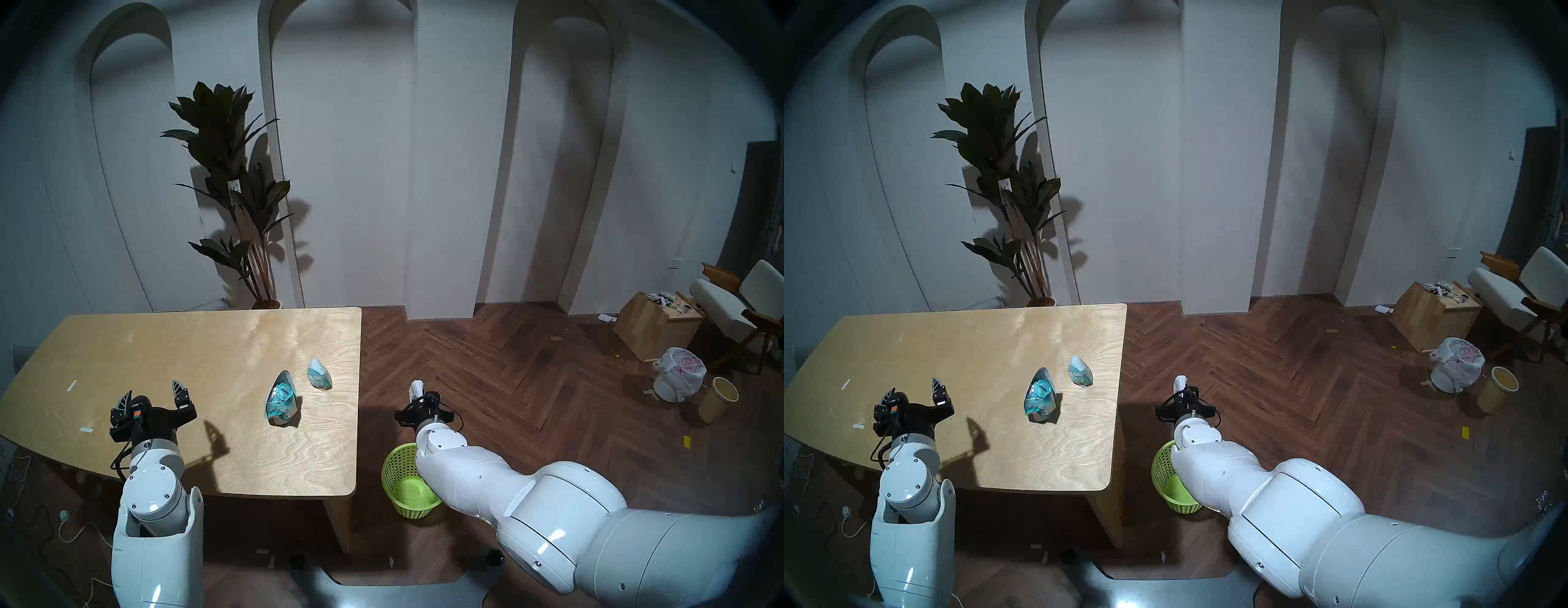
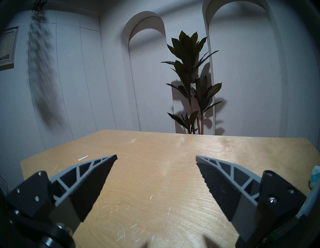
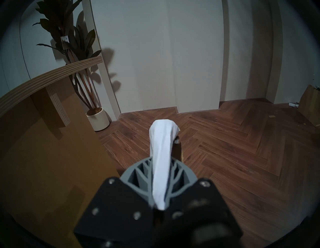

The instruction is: Put the trash into the trash bin on the ground

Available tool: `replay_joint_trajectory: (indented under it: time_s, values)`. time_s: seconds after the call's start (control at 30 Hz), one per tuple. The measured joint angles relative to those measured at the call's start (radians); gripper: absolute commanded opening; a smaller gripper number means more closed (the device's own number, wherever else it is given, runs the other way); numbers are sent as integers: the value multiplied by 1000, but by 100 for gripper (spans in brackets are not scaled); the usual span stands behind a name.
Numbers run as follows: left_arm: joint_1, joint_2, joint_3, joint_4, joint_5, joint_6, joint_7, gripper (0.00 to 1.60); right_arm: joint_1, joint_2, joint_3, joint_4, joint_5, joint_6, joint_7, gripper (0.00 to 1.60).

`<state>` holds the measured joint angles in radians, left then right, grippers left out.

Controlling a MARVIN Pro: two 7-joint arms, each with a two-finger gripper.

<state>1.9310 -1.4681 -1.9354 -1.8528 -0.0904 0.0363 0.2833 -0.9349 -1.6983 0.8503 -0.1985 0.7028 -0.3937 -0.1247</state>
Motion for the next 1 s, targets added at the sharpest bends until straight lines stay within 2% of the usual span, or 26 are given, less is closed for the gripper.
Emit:
replay_joint_trajectory:
  time_s: [0.5,0.53,0.57,0.6,0.67,0.73,0.77,1.0]
  values:
    - [-1,0,0,2,1,0,0,160,33,-18,0,32,2,2,6,2]
    - [-1,0,0,2,1,0,0,160,35,-19,0,34,2,2,6,24]
    - [-1,0,0,2,1,0,-1,160,36,-19,0,37,3,2,7,40]
    - [-1,0,0,2,1,0,-1,160,37,-20,0,39,3,2,7,88]
    - [-1,0,0,2,1,0,-1,160,39,-20,0,42,3,2,8,106]
    - [-1,0,0,2,1,0,-1,160,41,-21,0,45,4,2,8,131]
    - [-1,0,0,2,1,0,-1,160,41,-21,0,46,4,2,9,160]
    - [-2,0,0,2,1,0,-1,160,42,-21,1,55,7,0,12,160]
